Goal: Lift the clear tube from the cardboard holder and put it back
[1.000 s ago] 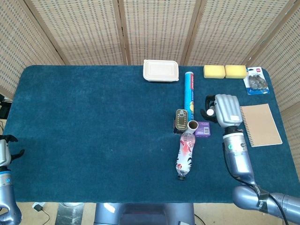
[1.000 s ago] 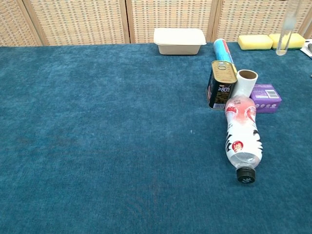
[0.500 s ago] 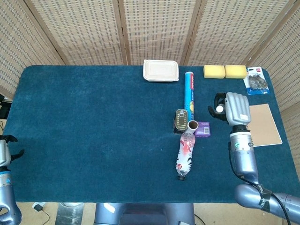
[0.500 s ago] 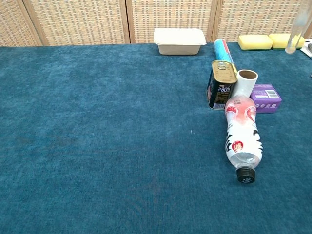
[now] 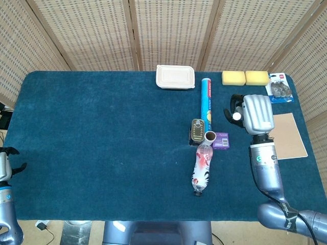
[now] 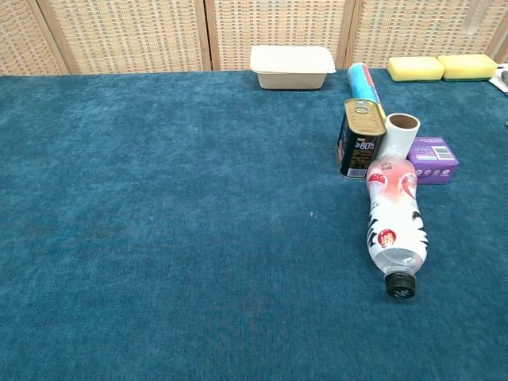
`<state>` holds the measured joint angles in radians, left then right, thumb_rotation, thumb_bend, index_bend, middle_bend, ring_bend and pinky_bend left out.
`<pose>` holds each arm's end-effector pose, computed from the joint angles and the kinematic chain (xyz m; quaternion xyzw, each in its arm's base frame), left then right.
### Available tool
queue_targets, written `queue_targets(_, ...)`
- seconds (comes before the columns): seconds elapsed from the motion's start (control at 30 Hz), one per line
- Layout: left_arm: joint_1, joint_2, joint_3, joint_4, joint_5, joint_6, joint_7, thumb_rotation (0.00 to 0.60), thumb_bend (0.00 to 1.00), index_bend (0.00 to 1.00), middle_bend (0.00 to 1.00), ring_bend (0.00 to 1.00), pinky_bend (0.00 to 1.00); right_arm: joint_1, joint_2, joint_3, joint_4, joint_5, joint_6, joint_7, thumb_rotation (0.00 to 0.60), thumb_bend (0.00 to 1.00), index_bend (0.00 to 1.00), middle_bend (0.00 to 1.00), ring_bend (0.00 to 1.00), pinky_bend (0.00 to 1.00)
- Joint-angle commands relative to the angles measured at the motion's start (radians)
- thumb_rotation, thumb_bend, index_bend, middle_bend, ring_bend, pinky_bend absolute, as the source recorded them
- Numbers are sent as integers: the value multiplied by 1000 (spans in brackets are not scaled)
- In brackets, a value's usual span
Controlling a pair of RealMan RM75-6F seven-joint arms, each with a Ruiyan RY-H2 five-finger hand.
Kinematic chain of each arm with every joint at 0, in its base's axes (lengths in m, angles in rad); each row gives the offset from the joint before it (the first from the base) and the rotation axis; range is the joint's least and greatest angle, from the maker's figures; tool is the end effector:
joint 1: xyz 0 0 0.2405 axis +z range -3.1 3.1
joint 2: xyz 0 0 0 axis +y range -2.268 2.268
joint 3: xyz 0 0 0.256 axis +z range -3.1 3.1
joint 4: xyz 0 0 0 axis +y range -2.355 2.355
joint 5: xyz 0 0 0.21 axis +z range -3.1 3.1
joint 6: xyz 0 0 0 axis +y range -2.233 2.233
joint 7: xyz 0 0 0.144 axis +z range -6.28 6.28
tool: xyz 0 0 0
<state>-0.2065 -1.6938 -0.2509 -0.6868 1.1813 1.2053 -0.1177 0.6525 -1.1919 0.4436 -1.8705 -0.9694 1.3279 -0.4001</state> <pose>-0.4344 0.2462 0.0895 -0.4656 -0.4297 -0.2880 0.7181 -0.1150 -0.3577 0.1667 0.5524 -0.3403 0.5238 0.5519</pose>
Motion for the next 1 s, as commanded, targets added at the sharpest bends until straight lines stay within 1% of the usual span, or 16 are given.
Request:
queue_targets(0.03,-4,-1,-2,2,-3,-6,9,600,159,478,445,251,341,-18,19,-136,7,-55,-70,-13,600,399,793,1000,1000,883)
queue_targets(0.07,-5,-1,-2,2,-4,-6,11,600,159,479,445,251,341,-28,37,-169,-2,-118,-81,-7,600,397,793,1000,1000,882)
queue_targets(0.1,-4,-2,-3,1,-4,-5,12,600,159,479,445,251,341,-36,50,-179,6,-149,-81,8,600,395,793,1000,1000,882)
queue_targets(0.17,-3,-1,-2,-1,-3,-1,13,600,159,478,445,251,340,-39,48,-148,55,-135,-61,43,600,393,793,1000,1000,882)
queue_targets(0.3,2,-1,0,-4,1,7,5,600,159,478,445,251,340,-9,-1,-27,172,100,-61,64,600,397,793,1000,1000,882)
queue_targets(0.33,2,0,1,-3,1,7,4,600,159,478,445,251,340,-7,0,-28,160,102,-57,49,600,399,793,1000,1000,881)
queue_targets(0.43,-3,-2,-1,1,-3,-1,11,600,158,478,445,251,340,-27,70,-184,58,-165,-105,1,600,395,793,1000,1000,882)
queue_targets(0.47,-4,-2,-2,0,-4,-3,13,600,158,478,445,251,340,-33,89,-200,43,-202,-114,12,600,392,793,1000,1000,882)
queue_targets(0.53,-3,-2,-2,-1,-4,-2,14,600,158,478,445,251,340,-31,96,-171,77,-195,-102,43,600,389,793,1000,1000,883)
queue_targets(0.6,-2,-1,-1,-3,-2,2,11,600,159,478,445,251,340,-12,52,-102,158,-86,-85,60,600,389,792,1000,1000,883)
queue_targets(0.63,-1,-1,-1,-3,-1,3,9,600,159,479,445,251,340,6,23,-55,197,29,-112,77,600,390,792,1000,1000,883)
queue_targets(0.7,1,0,0,-3,0,4,5,600,159,479,445,251,340,19,3,-37,192,91,-129,79,600,395,792,1000,1000,882)
queue_targets(0.83,-3,-1,-2,0,-3,-3,12,600,159,478,445,251,340,-5,27,-179,72,-116,-121,-15,600,395,792,1000,1000,884)
queue_targets(0.87,-4,-1,-2,0,-4,-3,13,600,159,478,445,251,340,-9,35,-182,59,-122,-126,-4,600,391,793,1000,1000,886)
queue_targets(0.9,-4,-1,-3,-1,-4,-3,14,600,159,478,445,251,340,-10,40,-172,58,-108,-129,10,600,389,793,1000,1000,887)
queue_targets(1.0,-1,-1,-1,-3,-2,3,9,600,159,478,445,251,340,13,-4,-55,153,76,-104,65,600,389,793,1000,1000,888)
